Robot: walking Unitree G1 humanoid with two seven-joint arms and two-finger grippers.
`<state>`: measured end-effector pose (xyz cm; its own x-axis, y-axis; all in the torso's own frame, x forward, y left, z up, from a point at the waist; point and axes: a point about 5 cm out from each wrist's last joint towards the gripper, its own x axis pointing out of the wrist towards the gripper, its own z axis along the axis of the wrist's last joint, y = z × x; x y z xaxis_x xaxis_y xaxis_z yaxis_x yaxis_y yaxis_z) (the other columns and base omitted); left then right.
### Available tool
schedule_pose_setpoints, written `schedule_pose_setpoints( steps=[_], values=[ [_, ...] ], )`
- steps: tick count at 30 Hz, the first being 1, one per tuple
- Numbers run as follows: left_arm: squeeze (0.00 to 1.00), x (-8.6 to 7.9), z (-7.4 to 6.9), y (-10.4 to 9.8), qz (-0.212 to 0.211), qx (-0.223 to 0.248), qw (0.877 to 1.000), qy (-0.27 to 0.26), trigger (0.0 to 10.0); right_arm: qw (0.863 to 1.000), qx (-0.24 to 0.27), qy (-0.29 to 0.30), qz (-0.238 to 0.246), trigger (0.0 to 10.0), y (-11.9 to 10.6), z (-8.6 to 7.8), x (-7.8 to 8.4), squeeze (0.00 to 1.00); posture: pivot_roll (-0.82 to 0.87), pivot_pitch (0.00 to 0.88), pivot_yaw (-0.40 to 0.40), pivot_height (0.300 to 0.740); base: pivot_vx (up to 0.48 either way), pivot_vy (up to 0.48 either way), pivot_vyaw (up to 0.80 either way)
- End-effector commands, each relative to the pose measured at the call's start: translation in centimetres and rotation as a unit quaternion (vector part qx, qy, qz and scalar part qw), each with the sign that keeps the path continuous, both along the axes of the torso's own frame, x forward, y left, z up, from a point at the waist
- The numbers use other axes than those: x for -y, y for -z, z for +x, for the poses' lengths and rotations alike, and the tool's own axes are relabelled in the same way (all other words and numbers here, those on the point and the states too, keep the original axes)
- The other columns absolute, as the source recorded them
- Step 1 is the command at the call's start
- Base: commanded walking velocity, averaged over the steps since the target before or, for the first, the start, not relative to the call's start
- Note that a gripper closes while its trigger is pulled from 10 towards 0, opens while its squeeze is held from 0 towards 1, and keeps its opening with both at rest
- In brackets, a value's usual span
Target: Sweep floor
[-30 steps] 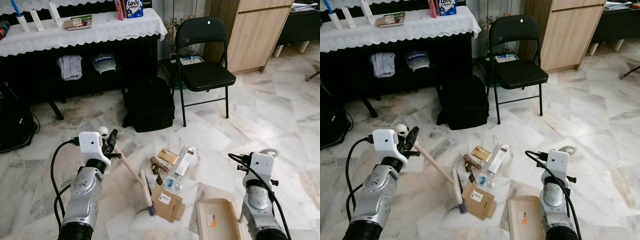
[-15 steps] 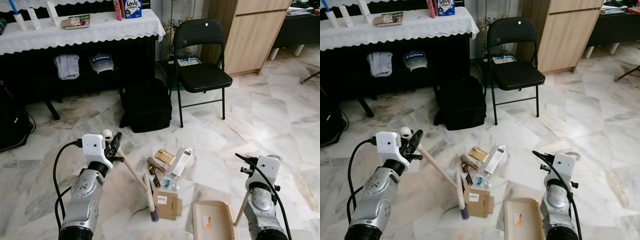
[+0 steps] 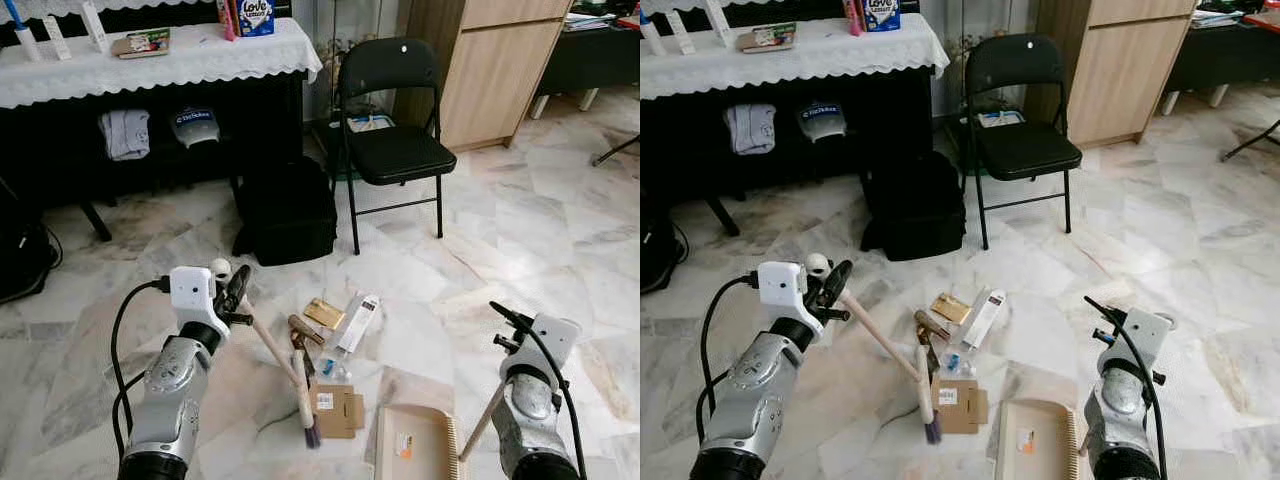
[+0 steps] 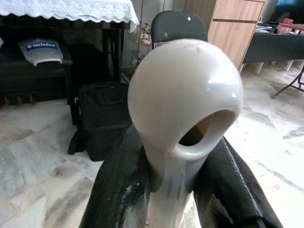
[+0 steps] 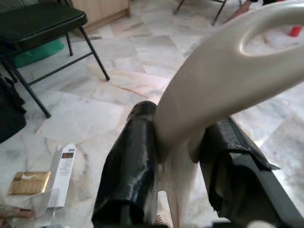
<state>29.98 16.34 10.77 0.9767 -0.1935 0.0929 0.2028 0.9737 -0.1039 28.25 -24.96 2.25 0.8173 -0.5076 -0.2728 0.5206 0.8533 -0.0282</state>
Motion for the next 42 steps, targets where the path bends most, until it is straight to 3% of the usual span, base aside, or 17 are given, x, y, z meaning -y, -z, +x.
schedule_pose_setpoints(
  steps=[1,9,15,26,29,35,42],
  values=[
    [0.0,0.2,0.1,-0.9,-0.014,0.017,1.0,0.009,10.0,0.991,-0.088,-0.045,0.089,10.0,3.7,-1.7,-3.0,0.0,-0.08,0.043,0.052,0.74,0.0,0.0,0.0],
    [0.0,0.4,0.1,-0.9,-0.018,0.016,1.0,0.012,10.0,0.978,-0.094,-0.097,0.156,10.0,4.1,-1.2,-5.0,0.0,-0.08,0.043,0.054,0.74,0.0,0.0,0.0],
    [0.0,0.7,0.2,-0.9,-0.021,0.014,1.0,0.016,10.0,0.94,-0.088,-0.162,0.288,10.0,4.3,-0.9,-7.4,0.0,-0.09,0.042,0.054,0.74,0.0,0.0,0.0],
    [0.0,1.0,0.4,-0.9,-0.024,0.015,0.999,0.02,10.0,0.902,-0.076,-0.191,0.38,10.0,4.1,-0.8,-8.9,0.0,-0.09,0.038,0.057,0.74,0.0,0.0,0.0],
    [0.0,1.0,0.4,-0.9,-0.024,0.015,0.999,0.02,10.0,0.883,-0.045,-0.192,0.427,10.0,3.3,-0.1,-9.2,0.0,-0.09,0.036,0.057,0.74,0.0,0.0,0.0],
    [0.0,1.0,0.5,-0.9,-0.024,0.014,0.999,0.02,10.0,0.863,-0.003,-0.193,0.467,10.0,2.1,0.9,-9.1,0.0,-0.09,0.035,0.059,0.74,0.0,0.0,0.0],
    [0.0,1.2,0.5,-0.9,-0.023,0.014,0.999,0.023,10.0,0.849,0.033,-0.228,0.475,10.0,0.6,1.9,-9.3,0.0,-0.09,0.035,0.059,0.74,0.0,0.0,0.0]
  ],
)
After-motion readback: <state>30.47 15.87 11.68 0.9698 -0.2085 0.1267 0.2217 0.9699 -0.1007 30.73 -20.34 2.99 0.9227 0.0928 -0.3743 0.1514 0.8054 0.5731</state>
